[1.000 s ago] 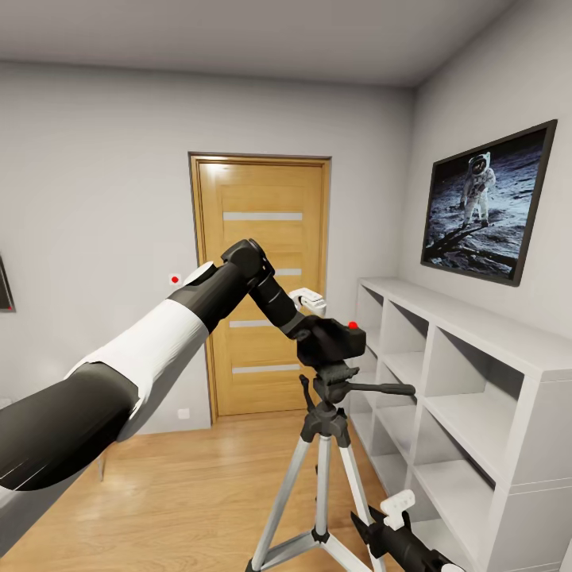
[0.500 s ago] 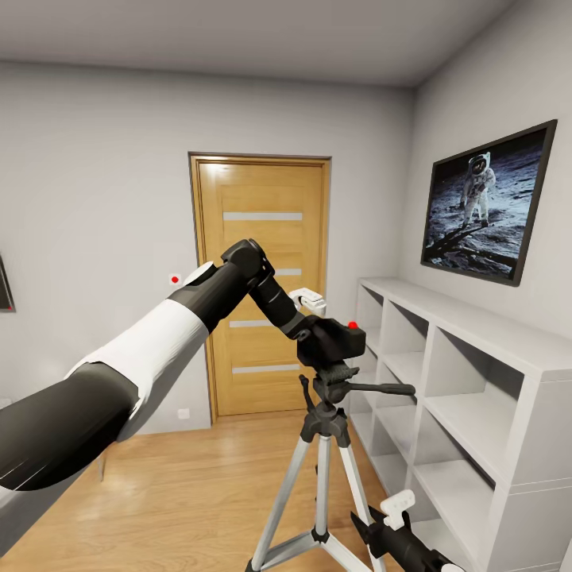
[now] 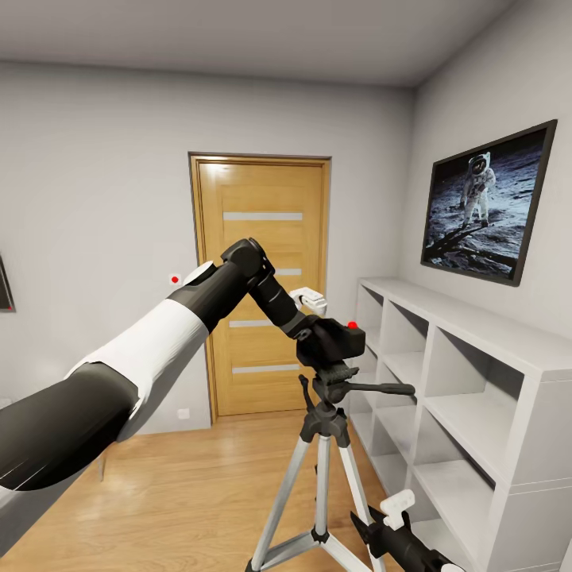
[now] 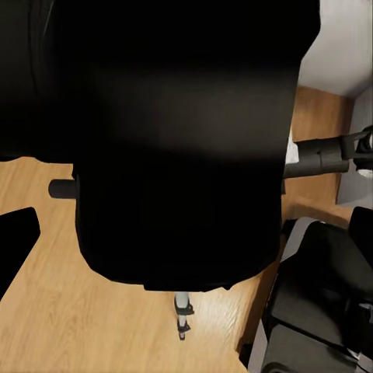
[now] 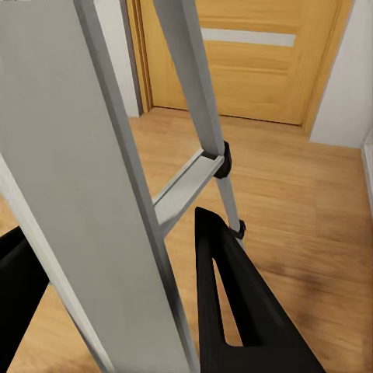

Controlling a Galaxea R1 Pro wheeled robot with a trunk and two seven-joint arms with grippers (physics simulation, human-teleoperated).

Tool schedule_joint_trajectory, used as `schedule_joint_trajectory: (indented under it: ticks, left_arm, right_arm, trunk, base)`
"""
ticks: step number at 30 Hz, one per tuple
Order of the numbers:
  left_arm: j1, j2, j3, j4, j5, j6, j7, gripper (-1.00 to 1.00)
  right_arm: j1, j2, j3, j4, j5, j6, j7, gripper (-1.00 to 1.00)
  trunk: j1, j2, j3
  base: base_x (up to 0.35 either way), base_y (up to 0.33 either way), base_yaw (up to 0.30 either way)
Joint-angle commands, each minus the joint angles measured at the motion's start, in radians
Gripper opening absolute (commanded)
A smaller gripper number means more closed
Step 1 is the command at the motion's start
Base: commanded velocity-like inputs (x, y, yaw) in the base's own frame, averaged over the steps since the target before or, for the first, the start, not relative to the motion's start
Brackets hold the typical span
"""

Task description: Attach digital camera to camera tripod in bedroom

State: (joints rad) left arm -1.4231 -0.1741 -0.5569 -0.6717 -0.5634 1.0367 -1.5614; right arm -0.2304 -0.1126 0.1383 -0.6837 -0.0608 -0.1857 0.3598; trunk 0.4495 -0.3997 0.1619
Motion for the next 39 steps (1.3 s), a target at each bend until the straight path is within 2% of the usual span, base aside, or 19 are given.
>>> schedule_joint_trajectory:
  ticks: [1, 4, 9, 12, 15, 17, 18, 21, 23, 24, 28, 29, 31, 32, 34, 35, 36, 37, 39]
  left_arm:
    - [0.000, 0.000, 0.000, -0.001, -0.010, 0.010, -0.009, 1.00]
    - [0.000, 0.003, 0.001, -0.002, -0.010, 0.010, -0.009, 1.00]
    - [0.000, 0.025, 0.001, -0.003, -0.009, 0.010, -0.009, 1.00]
    - [0.000, 0.047, 0.001, -0.004, -0.007, 0.010, -0.009, 1.00]
    - [0.000, 0.083, 0.003, -0.008, -0.006, 0.010, -0.009, 1.00]
    - [0.000, 0.096, 0.003, -0.009, -0.006, 0.010, -0.009, 1.00]
    - [0.000, 0.117, 0.003, -0.011, -0.006, 0.010, -0.009, 1.00]
    - [0.000, 0.142, 0.003, -0.020, -0.005, 0.010, -0.009, 1.00]
    - [0.000, 0.178, 0.003, -0.044, 0.000, 0.010, -0.009, 1.00]
    - [0.000, 0.210, 0.003, -0.061, 0.024, 0.010, -0.009, 1.00]
    - [0.000, 0.272, 0.000, -0.080, 0.095, 0.010, -0.009, 1.00]
    - [0.000, 0.317, -0.002, -0.090, 0.132, 0.010, -0.009, 1.00]
    - [0.000, 0.347, -0.003, -0.096, 0.150, 0.010, -0.009, 1.00]
    - [0.000, 0.374, -0.004, -0.099, 0.162, 0.010, -0.009, 1.00]
    - [0.000, 0.398, -0.004, -0.098, 0.169, 0.010, -0.009, 1.00]
    - [0.000, 0.425, -0.005, -0.092, 0.175, 0.010, -0.009, 1.00]
    - [0.000, 0.432, -0.005, -0.087, 0.176, 0.010, -0.009, 1.00]
    - [0.000, 0.449, -0.006, -0.049, 0.178, 0.010, -0.009, 1.00]
    - [0.001, 0.456, -0.006, 0.032, 0.179, 0.010, -0.009, 1.00]
  right_arm:
    - [0.000, -0.001, 0.012, 0.010, 0.012, -0.005, 0.002, -1.00]
    - [0.000, -0.001, 0.012, 0.010, 0.012, -0.005, 0.002, -1.00]
    - [0.000, -0.001, 0.012, 0.010, 0.012, -0.005, 0.002, -1.00]
    - [0.000, -0.001, 0.012, 0.010, 0.012, -0.005, 0.002, -1.00]
    - [0.000, -0.001, 0.012, 0.010, 0.012, -0.005, 0.002, -1.00]
    - [0.000, -0.001, 0.012, 0.010, 0.012, -0.005, 0.002, -1.00]
    - [0.000, -0.001, 0.012, 0.010, 0.012, -0.005, 0.002, -1.00]
    - [0.000, -0.001, 0.012, 0.010, 0.012, -0.005, 0.002, -1.00]
    - [0.000, -0.001, 0.012, 0.010, 0.012, -0.005, 0.002, -1.00]
    - [0.000, -0.001, 0.012, 0.010, 0.012, -0.005, 0.002, -1.00]
    - [0.000, -0.001, 0.012, 0.010, 0.012, -0.005, 0.002, -1.00]
    - [0.000, -0.001, 0.012, 0.010, 0.012, -0.005, 0.002, -1.00]
    - [0.000, -0.001, 0.012, 0.010, 0.012, -0.005, 0.002, -1.00]
    - [0.000, -0.001, 0.012, 0.010, 0.012, -0.005, 0.002, -1.00]
    - [0.000, -0.001, 0.012, 0.010, 0.012, -0.005, 0.002, -1.00]
    - [0.000, -0.001, 0.012, 0.010, 0.012, -0.006, 0.002, -1.00]
    - [0.000, -0.001, 0.012, 0.010, 0.012, -0.006, 0.002, -1.00]
    - [0.000, -0.001, 0.012, 0.010, 0.012, -0.006, 0.002, -1.00]
    - [0.000, -0.001, 0.012, 0.010, 0.012, -0.007, 0.002, -1.00]
  trunk:
    - [0.001, 0.000, -0.001]
    - [0.001, 0.000, -0.001]
    - [0.001, 0.000, -0.001]
    - [0.001, 0.000, -0.001]
    - [0.001, 0.000, -0.001]
    - [0.001, 0.000, -0.001]
    - [0.001, 0.000, -0.001]
    - [0.001, 0.000, -0.001]
    - [0.001, 0.000, -0.001]
    - [0.001, 0.000, -0.001]
    - [0.001, 0.000, -0.001]
    - [0.001, 0.000, -0.001]
    - [0.001, 0.000, -0.001]
    - [0.001, 0.000, -0.001]
    - [0.001, 0.000, -0.001]
    - [0.001, 0.000, -0.001]
    - [0.001, 0.000, -0.001]
    - [0.001, 0.000, -0.001]
    - [0.001, 0.000, -0.001]
  base:
    - [0.000, 0.000, 0.000]
    - [0.000, 0.000, 0.000]
    - [0.000, 0.000, 0.000]
    - [0.000, 0.000, 0.000]
    - [0.000, 0.000, 0.000]
    - [0.000, 0.000, 0.000]
    - [0.000, 0.000, 0.000]
    - [0.000, 0.000, 0.000]
    - [0.000, 0.000, 0.000]
    - [0.000, 0.000, 0.000]
    - [0.000, 0.000, 0.000]
    - [0.000, 0.000, 0.000]
    - [0.000, 0.000, 0.000]
    - [0.000, 0.000, 0.000]
    - [0.000, 0.000, 0.000]
    - [0.000, 0.000, 0.000]
    - [0.000, 0.000, 0.000]
    - [0.000, 0.000, 0.000]
    - [0.000, 0.000, 0.000]
